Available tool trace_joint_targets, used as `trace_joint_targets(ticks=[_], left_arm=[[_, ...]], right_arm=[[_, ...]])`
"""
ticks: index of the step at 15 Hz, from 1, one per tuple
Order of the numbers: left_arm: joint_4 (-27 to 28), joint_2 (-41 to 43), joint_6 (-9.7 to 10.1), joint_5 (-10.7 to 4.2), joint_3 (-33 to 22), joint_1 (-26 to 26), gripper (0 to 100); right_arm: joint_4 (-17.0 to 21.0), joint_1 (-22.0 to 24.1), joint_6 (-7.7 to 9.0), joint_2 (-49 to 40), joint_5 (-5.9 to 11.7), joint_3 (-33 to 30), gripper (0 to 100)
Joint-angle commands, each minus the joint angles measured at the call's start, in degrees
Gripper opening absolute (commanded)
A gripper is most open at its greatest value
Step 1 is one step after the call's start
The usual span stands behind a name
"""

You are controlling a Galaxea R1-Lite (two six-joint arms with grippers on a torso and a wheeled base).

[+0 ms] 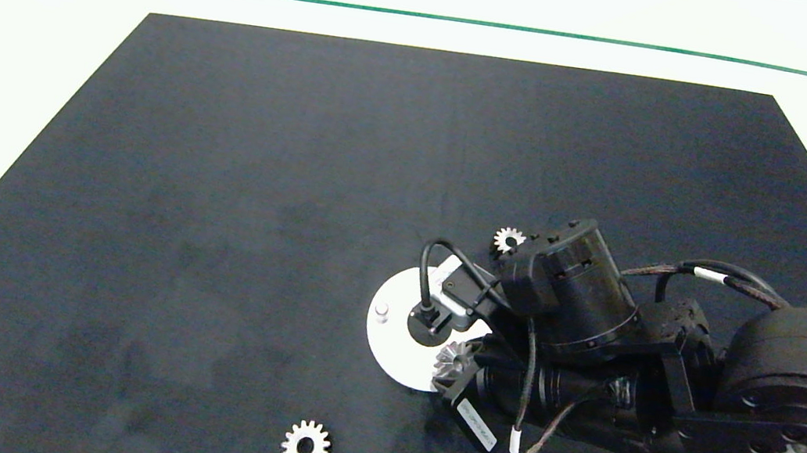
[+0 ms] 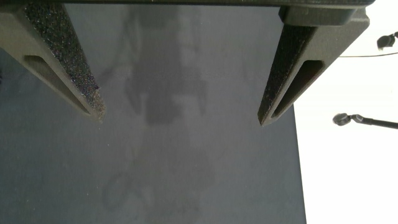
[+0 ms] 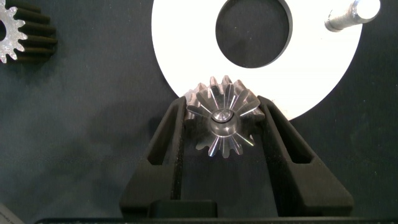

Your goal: Install three planetary gears onto the carrier pins

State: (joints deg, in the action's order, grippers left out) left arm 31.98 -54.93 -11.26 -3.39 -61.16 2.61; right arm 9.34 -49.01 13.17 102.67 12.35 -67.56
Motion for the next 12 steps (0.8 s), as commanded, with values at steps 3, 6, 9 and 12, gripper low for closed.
trace_joint_targets(ticks=[3, 6, 9, 12], left_arm=[[0.2, 0.3, -0.07, -0.04, 0.0, 0.0, 100], [0.2, 0.4, -0.07, -0.04, 0.0, 0.0, 100], [0.2, 0.4, -0.07, -0.04, 0.0, -0.1, 100], [0.2, 0.4, -0.07, -0.04, 0.0, 0.0, 100]], right_arm=[[0.2, -0.1, 0.19, 0.0, 1.27, 0.1, 100], [0.2, -0.3, -0.16, -0.2, 1.27, -0.1, 100], [-0.4, 0.2, -0.25, -0.9, 1.27, -1.4, 100], [-0.5, 4.2, -1.39, -1.6, 1.27, -8.2, 100]])
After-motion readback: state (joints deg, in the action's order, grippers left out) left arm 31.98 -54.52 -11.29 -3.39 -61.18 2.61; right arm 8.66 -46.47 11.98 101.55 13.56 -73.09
